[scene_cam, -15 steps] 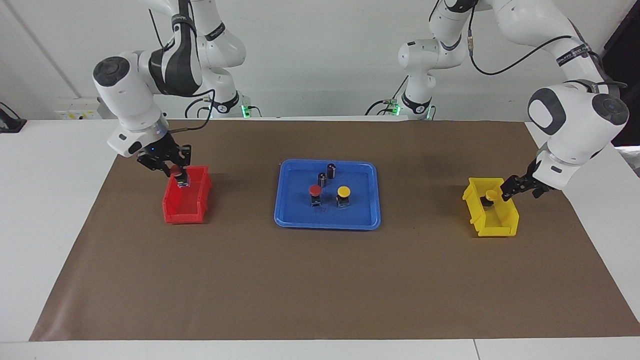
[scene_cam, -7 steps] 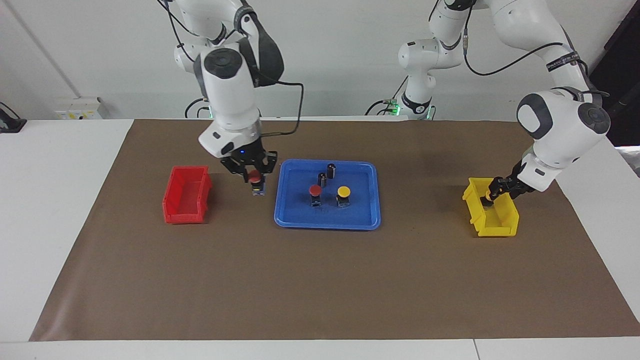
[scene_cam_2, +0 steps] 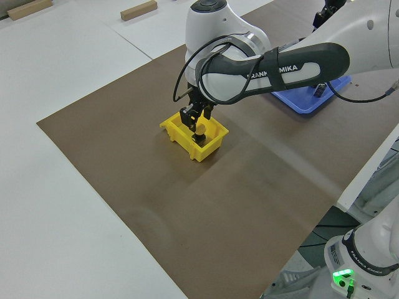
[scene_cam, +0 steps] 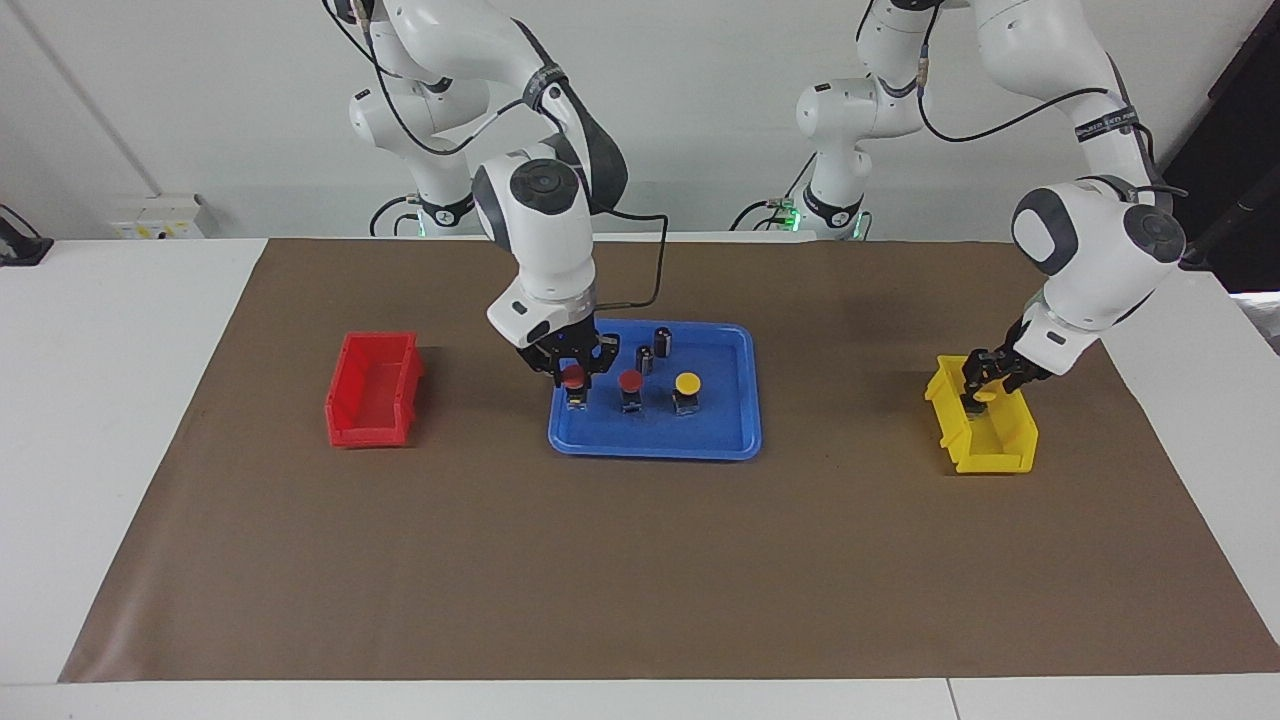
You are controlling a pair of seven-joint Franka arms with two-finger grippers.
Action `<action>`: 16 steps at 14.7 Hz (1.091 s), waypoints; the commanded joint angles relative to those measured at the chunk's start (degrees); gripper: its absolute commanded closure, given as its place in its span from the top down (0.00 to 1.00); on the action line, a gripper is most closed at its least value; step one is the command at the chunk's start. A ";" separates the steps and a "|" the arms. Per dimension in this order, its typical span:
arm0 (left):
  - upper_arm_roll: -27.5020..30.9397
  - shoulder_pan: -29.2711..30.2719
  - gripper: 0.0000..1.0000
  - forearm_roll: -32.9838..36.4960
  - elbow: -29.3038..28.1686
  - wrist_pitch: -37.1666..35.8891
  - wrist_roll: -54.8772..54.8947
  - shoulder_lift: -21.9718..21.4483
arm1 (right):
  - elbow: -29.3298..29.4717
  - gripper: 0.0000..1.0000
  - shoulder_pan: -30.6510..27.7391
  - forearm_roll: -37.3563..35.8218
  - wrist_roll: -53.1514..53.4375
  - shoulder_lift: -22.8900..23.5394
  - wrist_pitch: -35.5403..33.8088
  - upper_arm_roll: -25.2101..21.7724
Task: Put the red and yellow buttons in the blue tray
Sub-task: 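Place the red button in the tray while the left gripper grasps yellow button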
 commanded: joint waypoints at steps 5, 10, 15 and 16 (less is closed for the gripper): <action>0.13 0.21 0.07 -0.97 -3.85 4.14 1.20 -1.33 | -7.32 0.20 1.32 1.26 0.44 -1.38 7.20 -0.31; 0.13 -0.05 0.01 -1.05 12.98 -15.50 0.33 -0.98 | -7.68 0.41 1.41 1.26 0.52 -0.06 8.79 -0.31; -1.01 -12.50 0.02 -1.84 14.03 -19.71 -16.52 -3.16 | -3.92 1.00 0.62 0.38 0.53 -0.94 4.51 -0.66; -1.10 -16.36 0.02 -2.45 11.82 -16.47 -20.47 -3.69 | -1.47 1.00 -0.25 0.12 0.26 -1.11 1.35 -1.01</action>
